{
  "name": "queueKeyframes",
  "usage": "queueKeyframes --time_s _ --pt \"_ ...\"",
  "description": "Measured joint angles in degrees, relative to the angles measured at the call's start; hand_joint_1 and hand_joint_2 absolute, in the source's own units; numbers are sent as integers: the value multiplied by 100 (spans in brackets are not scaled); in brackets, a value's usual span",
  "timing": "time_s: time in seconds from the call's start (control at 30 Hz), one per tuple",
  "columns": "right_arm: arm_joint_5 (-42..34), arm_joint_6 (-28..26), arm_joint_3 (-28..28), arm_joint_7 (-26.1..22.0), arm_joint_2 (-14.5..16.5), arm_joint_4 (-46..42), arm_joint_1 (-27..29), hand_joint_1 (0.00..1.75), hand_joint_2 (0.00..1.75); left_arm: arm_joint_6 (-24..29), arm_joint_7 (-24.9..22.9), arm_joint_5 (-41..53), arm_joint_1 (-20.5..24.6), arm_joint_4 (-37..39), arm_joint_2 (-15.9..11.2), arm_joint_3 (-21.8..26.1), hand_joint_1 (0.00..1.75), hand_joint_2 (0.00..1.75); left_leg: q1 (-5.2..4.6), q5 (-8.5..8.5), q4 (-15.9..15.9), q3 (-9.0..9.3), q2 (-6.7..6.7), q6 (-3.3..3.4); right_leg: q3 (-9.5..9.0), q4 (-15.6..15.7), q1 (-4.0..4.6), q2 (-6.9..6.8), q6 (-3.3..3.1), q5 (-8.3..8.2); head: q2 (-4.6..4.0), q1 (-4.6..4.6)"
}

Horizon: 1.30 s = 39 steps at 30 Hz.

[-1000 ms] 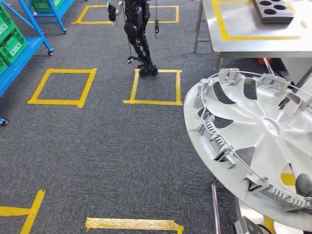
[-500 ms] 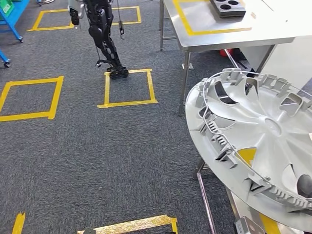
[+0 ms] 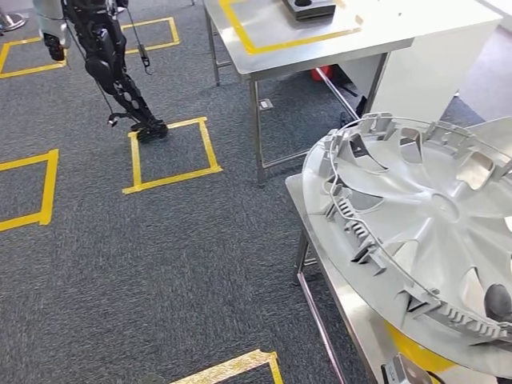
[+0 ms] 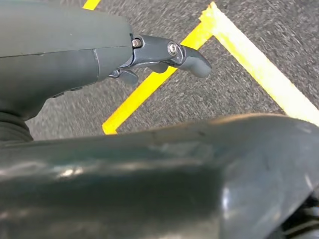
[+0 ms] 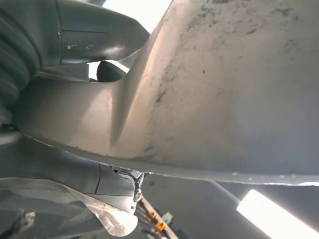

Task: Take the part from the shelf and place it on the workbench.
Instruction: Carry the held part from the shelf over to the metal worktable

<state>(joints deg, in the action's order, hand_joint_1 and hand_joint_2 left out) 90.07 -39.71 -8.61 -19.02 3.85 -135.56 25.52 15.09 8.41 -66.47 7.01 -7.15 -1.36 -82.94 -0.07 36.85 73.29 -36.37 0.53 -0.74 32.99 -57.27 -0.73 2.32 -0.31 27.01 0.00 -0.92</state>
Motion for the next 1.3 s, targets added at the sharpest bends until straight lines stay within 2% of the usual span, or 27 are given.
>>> queueKeyframes --time_s 0.03,0.07,0.13,0.2,0.23,0.27,0.33,0.4,0.43,0.47,0.5,0.53,0.57,0.63,0.7,0.77,0.83,0.9,0.93,0.97,1.0,1.03,1.07,1.13,1.2,1.27,1.3 --pt "0 0 -1 -1 0 0 1 175 175 1 0 0 0 0 1 -11 0 0 2 -184 -229 101 -25 14 -2 -7 1 75 4 -4 0 0" --pt "0 0 -1 -1 0 0 1 175 175 2 0 0 3 0 0 -23 0 0 6 -420 -617 273 -100 35 -3 -15 -1 148 10 -9 0 -1" --pt "1 0 -2 -1 0 0 -4 175 175 5 0 0 8 0 -8 -48 0 0 27 -716 -1343 583 -400 75 26 -43 1 285 48 -21 0 2" --pt "0 0 -3 0 0 0 -8 175 175 7 -1 3 8 0 -13 -66 0 0 25 -740 -1585 667 -561 101 90 -55 -20 411 120 -53 0 4" --pt "0 0 -2 0 0 0 -5 175 175 8 -2 5 10 0 -11 -73 0 0 16 -749 -1607 668 -509 118 123 -45 -36 477 163 -77 0 5" --pt "-1 0 -2 0 0 0 7 175 175 8 -2 8 17 0 -7 -78 0 0 15 -772 -1628 669 -437 151 160 -54 -46 477 194 -82 0 7" --pt "0 0 1 -1 0 0 16 175 175 10 -1 13 31 0 -4 -81 0 0 21 -823 -1695 679 -280 229 308 -283 -30 222 235 83 0 32" --pt "-2 0 5 -1 0 0 3 175 175 13 0 15 23 0 -9 -83 0 0 7 -843 -1723 672 -111 271 604 -928 -18 -105 265 464 0 57" --pt "-3 0 7 -2 0 1 -4 175 175 13 -1 15 13 0 -11 -84 0 0 -5 -843 -1720 663 -26 275 761 -1296 -24 -161 286 633 0 63" --pt "-3 0 7 -2 0 2 -5 175 175 12 -1 15 7 0 -12 -85 0 0 -12 -843 -1718 657 59 276 858 -1552 -31 -185 303 720 0 62" --pt "-2 0 6 -2 0 3 -3 175 175 11 -2 15 5 0 -10 -85 0 0 -17 -841 -1715 653 141 273 855 -1613 -36 -201 317 706 0 63" --pt "-1 0 5 -2 0 4 -1 175 175 11 -2 15 8 0 -5 -86 0 0 -18 -836 -1711 652 218 266 730 -1438 -39 -230 324 594 0 64" --pt "-1 0 4 -2 0 4 -1 175 175 10 -2 15 13 0 0 -86 0 0 -17 -827 -1702 656 288 253 500 -1067 -40 -301 325 423 0 64" --pt "-1 0 5 -7 0 7 -12 175 175 10 -2 16 24 0 4 -86 0 0 -41 -793 -1668 661 402 205 53 -312 -20 -542 293 212 0 65" --pt "-2 0 4 -11 0 9 -17 175 175 10 -5 17 35 0 2 -86 0 0 -71 -770 -1637 667 493 156 -101 -48 5 -631 224 190 0 50" --pt "-1 0 -1 -11 1 10 -2 175 175 9 -13 18 47 0 2 -86 0 0 -62 -750 -1624 677 561 112 -93 -44 7 -504 154 158 0 38" --pt "-1 0 -4 -9 4 11 5 175 175 8 -19 21 56 0 2 -86 0 0 -31 -595 -1443 617 380 53 -87 -27 -7 -398 91 129 0 22" --pt "-1 0 -4 -7 9 13 2 175 175 8 -22 25 48 0 4 -87 0 0 -5 -234 -808 349 93 11 -81 -21 -11 -288 34 111 0 2" --pt "-1 0 -6 -6 11 14 2 175 175 8 -26 28 35 0 8 -88 0 0 1 -54 -396 162 27 4 -75 -22 -6 -220 15 108 0 -1" --pt "0 0 -8 -6 13 15 5 175 175 7 -30 30 20 0 11 -90 0 0 4 44 -76 13 6 3 -73 -24 -1 -144 7 106 0 0" --pt "0 0 -9 -6 13 15 9 175 175 6 -33 31 9 0 15 -90 0 0 5 32 65 -61 -1 7 -73 -28 4 -64 4 105 0 1" --pt "0 0 -11 -5 13 15 13 175 175 5 -34 33 5 0 16 -91 0 0 6 -98 -27 -31 -13 18 -77 -32 6 15 3 104 0 0" --pt "0 0 -13 -3 13 15 17 175 175 4 -35 33 7 0 13 -91 0 0 8 -312 -325 95 -51 35 -84 -37 6 93 4 103 0 -1" --pt "1 0 -17 5 13 15 15 175 175 4 -36 33 11 0 3 -92 0 0 29 -694 -1096 415 -309 74 -79 -54 8 236 23 101 0 2" --pt "0 0 -23 16 13 15 9 175 175 4 -43 32 22 0 -7 -97 0 0 40 -793 -1499 571 -518 97 -21 -70 -2 367 82 80 0 4" --pt "-1 0 -26 22 13 15 17 175 175 5 -52 26 36 0 -4 -104 0 0 34 -788 -1564 579 -453 133 53 -65 -25 477 161 44 0 4" --pt "-1 0 -27 24 13 15 30 175 175 5 -54 23 42 0 -1 -109 0 0 38 -809 -1598 585 -387 165 93 -89 -27 427 189 59 0 9"
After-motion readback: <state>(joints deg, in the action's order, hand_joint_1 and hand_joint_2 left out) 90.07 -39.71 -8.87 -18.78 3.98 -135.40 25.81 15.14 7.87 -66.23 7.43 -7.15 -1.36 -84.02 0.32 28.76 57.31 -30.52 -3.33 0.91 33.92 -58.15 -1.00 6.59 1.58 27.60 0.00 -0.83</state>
